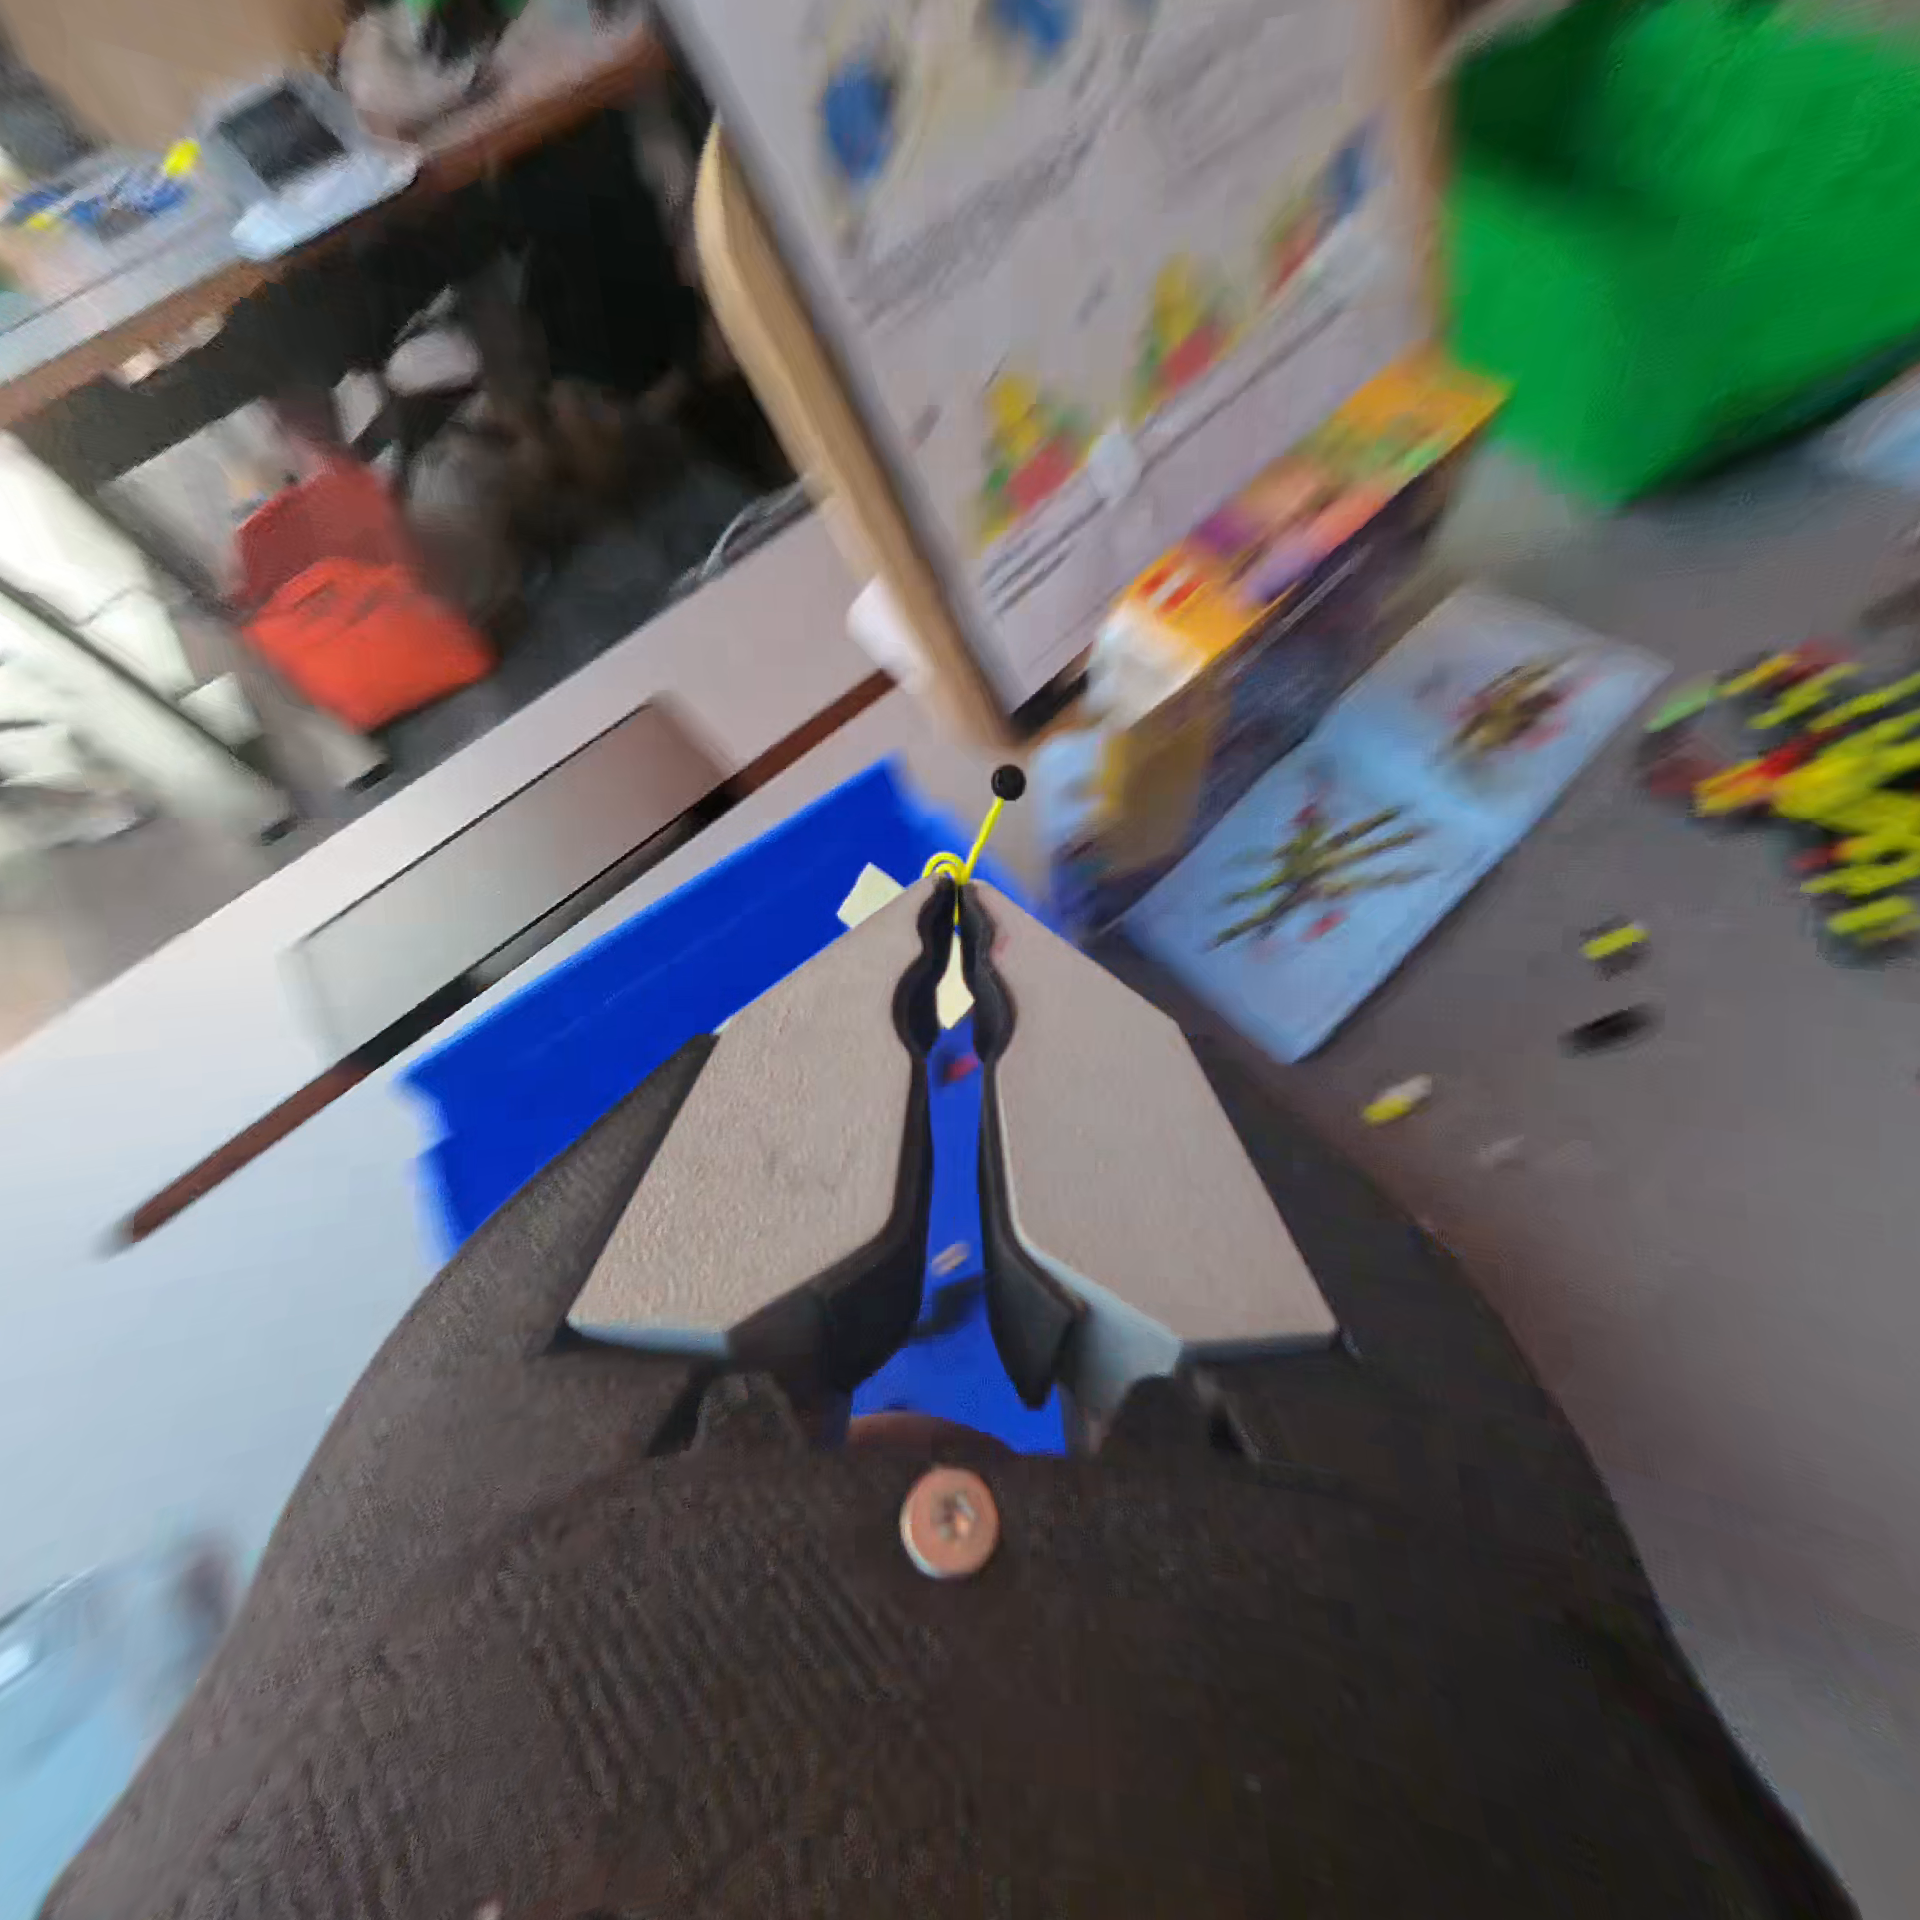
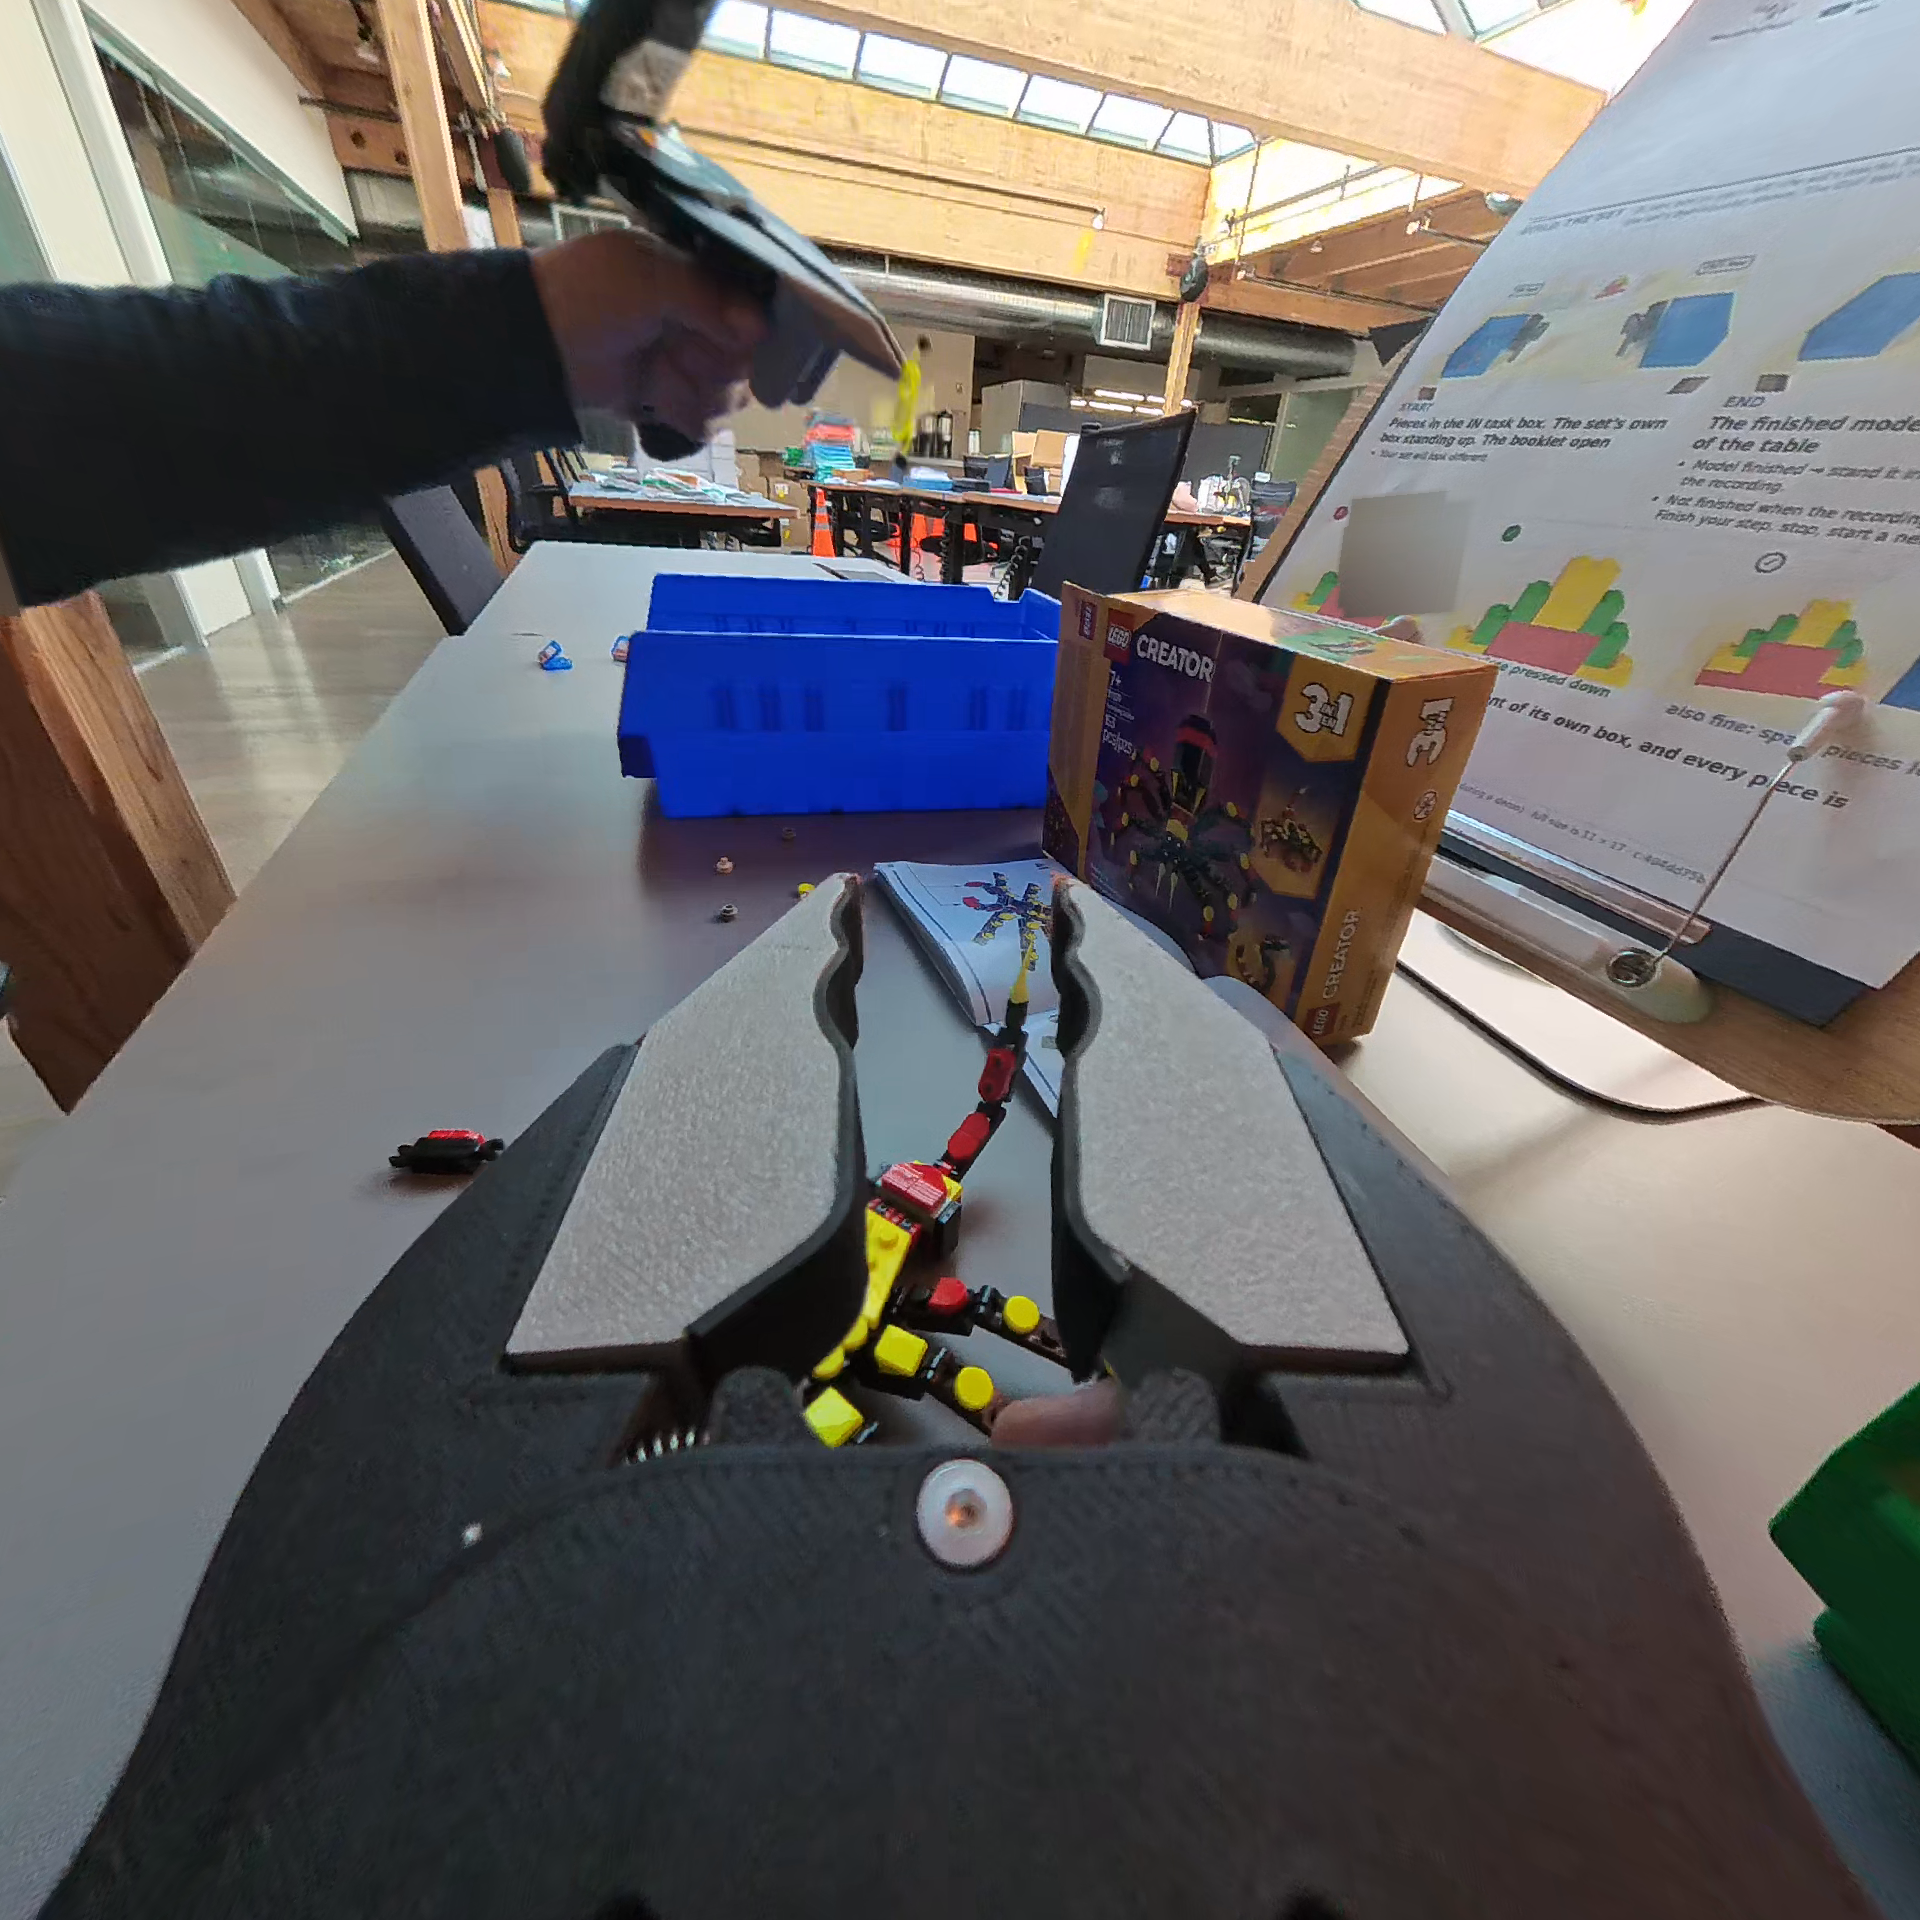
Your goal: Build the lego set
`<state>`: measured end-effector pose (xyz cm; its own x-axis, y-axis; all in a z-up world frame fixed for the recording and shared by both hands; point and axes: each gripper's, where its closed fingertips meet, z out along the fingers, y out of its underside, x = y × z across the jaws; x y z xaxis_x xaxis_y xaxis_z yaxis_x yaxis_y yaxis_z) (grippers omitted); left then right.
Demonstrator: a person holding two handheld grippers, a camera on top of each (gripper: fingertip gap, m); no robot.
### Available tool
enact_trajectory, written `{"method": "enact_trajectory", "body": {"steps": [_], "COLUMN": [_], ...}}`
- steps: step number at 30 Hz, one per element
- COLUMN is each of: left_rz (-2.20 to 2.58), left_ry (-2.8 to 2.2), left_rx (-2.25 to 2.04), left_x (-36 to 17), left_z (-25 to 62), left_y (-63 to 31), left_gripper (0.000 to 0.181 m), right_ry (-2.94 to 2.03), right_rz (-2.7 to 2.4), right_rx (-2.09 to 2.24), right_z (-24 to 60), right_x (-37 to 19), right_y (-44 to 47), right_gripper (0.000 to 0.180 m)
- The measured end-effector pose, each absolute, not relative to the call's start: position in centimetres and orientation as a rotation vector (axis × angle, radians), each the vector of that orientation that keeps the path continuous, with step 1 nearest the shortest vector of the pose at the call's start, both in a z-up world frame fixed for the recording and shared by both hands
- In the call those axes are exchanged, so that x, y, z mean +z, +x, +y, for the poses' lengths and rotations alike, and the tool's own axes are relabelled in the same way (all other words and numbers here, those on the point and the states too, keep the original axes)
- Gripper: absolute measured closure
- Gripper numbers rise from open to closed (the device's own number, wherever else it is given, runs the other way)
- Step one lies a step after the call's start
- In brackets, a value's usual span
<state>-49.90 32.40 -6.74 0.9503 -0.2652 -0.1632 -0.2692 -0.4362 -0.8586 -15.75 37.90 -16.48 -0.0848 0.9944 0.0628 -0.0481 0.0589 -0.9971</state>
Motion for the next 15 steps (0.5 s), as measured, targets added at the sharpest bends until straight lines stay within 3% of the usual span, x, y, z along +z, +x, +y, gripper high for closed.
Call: {"method": "enact_trajectory", "body": {"steps": [3, 6, 10, 15], "left_rz": [0.367, 0.403, 0.442, 0.37], "left_ry": [-1.762, -1.61, -1.405, -1.34], "left_rx": [-0.457, -0.803, -1.182, -1.361], "left_x": [-2.4, -2.1, -3.2, -7.2], "left_z": [30.0, 27.3, 23.7, 22.4], "left_y": [-40.4, -31.4, -21.3, -14.1], "left_gripper": [0.181, 0.181, 0.181, 0.181], "right_ry": [-1.071, -1.022, -0.913, -0.756], "right_rz": [-1.268, -1.262, -1.35, -1.402], "right_rx": [1.291, 1.364, 1.603, 2.093], "right_z": [36.9, 35.1, 30.3, 25.6], "right_x": [-15.6, -14.0, -12.3, -10.7], "right_y": [-15.6, -15.5, -14.4, -10.7], "right_gripper": [0.146, 0.143, 0.142, 0.15]}}
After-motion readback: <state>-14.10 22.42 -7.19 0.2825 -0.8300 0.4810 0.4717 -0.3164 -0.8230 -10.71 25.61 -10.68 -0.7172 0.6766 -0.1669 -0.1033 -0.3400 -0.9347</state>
